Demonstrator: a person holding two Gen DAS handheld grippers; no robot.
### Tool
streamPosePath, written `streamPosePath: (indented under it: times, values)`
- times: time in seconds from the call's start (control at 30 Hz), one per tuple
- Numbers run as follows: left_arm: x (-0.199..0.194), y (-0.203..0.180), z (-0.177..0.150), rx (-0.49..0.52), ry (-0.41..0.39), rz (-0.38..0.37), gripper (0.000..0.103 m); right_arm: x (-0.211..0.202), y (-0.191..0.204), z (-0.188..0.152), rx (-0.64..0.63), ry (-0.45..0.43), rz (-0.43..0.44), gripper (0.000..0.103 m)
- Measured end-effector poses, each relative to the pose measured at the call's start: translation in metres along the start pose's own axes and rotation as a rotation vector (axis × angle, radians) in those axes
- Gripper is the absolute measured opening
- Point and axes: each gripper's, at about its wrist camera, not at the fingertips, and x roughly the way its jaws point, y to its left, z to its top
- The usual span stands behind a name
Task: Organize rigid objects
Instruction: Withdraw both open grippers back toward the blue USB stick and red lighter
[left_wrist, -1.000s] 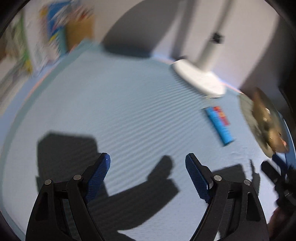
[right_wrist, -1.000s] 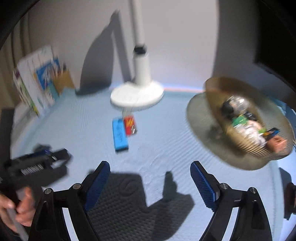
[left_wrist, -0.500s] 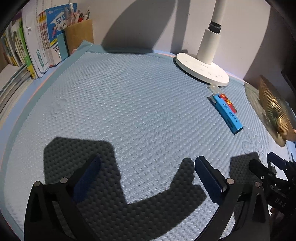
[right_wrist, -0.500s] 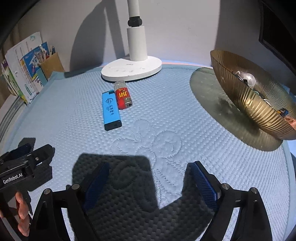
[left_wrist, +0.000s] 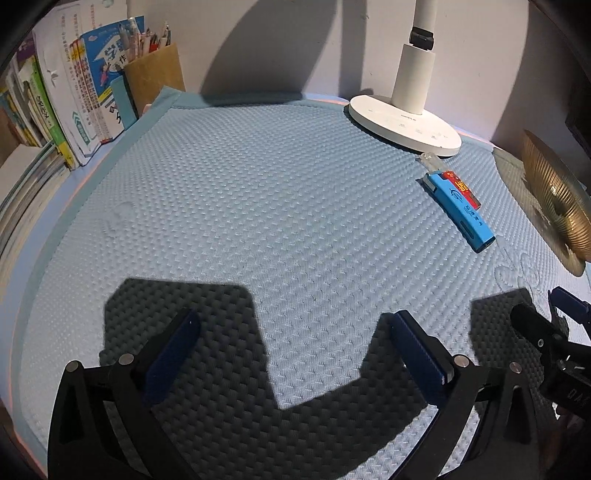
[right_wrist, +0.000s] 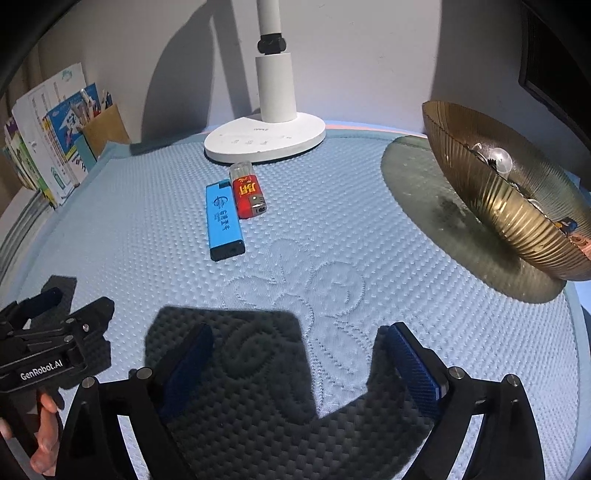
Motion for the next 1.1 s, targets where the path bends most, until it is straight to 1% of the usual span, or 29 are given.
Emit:
streamPosePath:
  times: [0.13,0.63,0.87,0.9,1.0,1.07,1.1]
  values:
    - [-0.001,0.000,-0.001,0.000,-0.002,0.005,0.103,0.000,-0.005,0.001,0.024,-0.001,0.012,0.095]
    - [-0.002,0.002,0.000,0.003,-0.003,0.004,0.103,-0.001,-0.005,0.002,0.016,0.001,0.003,0.094]
    - [-0.004,-0.002,0.003,0.026,0.002,0.018,0.102,0.000,-0.009,0.002,0.032,0.004,0.014,0.095]
    - [-0.005,-0.004,0.006,0.028,0.002,0.012,0.102,0.000,-0.010,0.002,0.040,0.004,0.010,0.095]
    - [-0.010,-0.018,0.016,0.062,0.003,-0.044,0.102,-0.004,-0.015,0.004,0.053,0.014,0.008,0.094]
    - [-0.019,-0.035,0.027,0.104,-0.035,-0.075,0.102,-0.015,-0.017,0.009,0.037,-0.016,-0.044,0.094]
    - [-0.022,-0.047,0.033,0.133,-0.051,-0.077,0.102,-0.021,-0.017,0.012,0.013,-0.035,-0.089,0.094]
